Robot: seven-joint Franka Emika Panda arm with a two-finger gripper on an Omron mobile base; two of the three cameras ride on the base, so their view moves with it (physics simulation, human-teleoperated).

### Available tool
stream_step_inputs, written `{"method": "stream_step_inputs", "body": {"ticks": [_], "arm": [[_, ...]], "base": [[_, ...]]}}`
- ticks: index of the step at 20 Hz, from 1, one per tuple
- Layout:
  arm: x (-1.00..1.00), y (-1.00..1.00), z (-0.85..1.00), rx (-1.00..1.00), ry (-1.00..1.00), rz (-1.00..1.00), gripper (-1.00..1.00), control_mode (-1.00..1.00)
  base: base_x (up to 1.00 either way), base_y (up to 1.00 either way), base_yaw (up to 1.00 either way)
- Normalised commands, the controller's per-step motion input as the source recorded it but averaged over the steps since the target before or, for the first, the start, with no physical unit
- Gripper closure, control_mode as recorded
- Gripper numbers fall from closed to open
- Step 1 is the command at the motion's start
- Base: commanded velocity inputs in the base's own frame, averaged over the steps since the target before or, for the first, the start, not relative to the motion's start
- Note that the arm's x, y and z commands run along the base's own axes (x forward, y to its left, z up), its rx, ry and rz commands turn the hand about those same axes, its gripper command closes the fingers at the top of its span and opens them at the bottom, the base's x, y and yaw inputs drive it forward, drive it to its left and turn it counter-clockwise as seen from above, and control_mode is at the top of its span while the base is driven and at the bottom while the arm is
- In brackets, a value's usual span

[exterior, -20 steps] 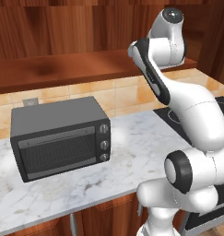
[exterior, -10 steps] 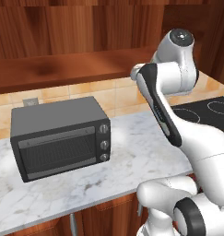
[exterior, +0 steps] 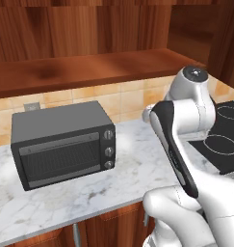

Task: Retrieve the tupperware and aluminum foil from the cabinet and place them on the dining counter near the plate with lemon wedge and fish to prepare for storing leftovers.

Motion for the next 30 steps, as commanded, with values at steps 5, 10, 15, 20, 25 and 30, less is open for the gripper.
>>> {"method": "stream_step_inputs", "body": {"ticks": [5, 10, 15, 20, 25, 30], "arm": [[-0.30, -0.02, -0.51, 0.03, 0.24, 0.04, 1.00, -1.00], [-0.21, 0.00, -0.20, 0.00, 0.09, 0.07, 1.00, 1.00], [0.00, 0.00, 0.00, 0.00, 0.00, 0.00, 1.00, 1.00], [0.00, 0.00, 0.00, 0.00, 0.00, 0.00, 1.00, 1.00], [0.00, 0.00, 0.00, 0.00, 0.00, 0.00, 1.00, 1.00], [0.00, 0.00, 0.00, 0.00, 0.00, 0.00, 1.00, 1.00]], "base": [[0.00, 0.00, 0.00], [-0.51, 0.13, 0.22], [-1.00, 0.67, 0.63], [-0.84, 0.92, 0.74], [-0.45, 0.96, 0.85], [-0.38, 0.83, 0.90]]}}
